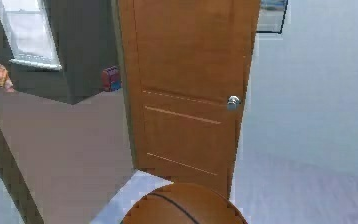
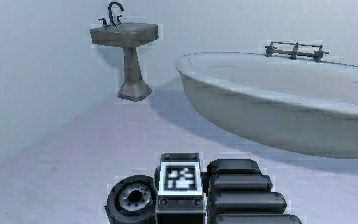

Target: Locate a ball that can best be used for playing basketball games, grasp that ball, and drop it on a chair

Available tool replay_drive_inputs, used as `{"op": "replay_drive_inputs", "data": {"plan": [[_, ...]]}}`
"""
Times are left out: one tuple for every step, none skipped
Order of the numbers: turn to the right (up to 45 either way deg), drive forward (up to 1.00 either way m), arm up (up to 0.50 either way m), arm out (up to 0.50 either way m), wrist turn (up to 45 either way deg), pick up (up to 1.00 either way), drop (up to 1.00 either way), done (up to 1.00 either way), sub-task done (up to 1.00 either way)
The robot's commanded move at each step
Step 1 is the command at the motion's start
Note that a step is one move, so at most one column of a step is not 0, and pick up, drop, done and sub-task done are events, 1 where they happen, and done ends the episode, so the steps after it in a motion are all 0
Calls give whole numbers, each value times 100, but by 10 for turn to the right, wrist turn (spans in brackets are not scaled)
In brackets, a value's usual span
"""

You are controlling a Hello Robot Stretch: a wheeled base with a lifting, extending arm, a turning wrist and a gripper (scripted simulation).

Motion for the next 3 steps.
{"op": "replay_drive_inputs", "data": {"plan": [[0, 75, 0, 0, 0, 0, 0, 0, 0], [-420, 0, 0, 0, 0, 0, 0, 0, 0], [0, 90, 0, 0, 0, 0, 0, 0, 0]]}}
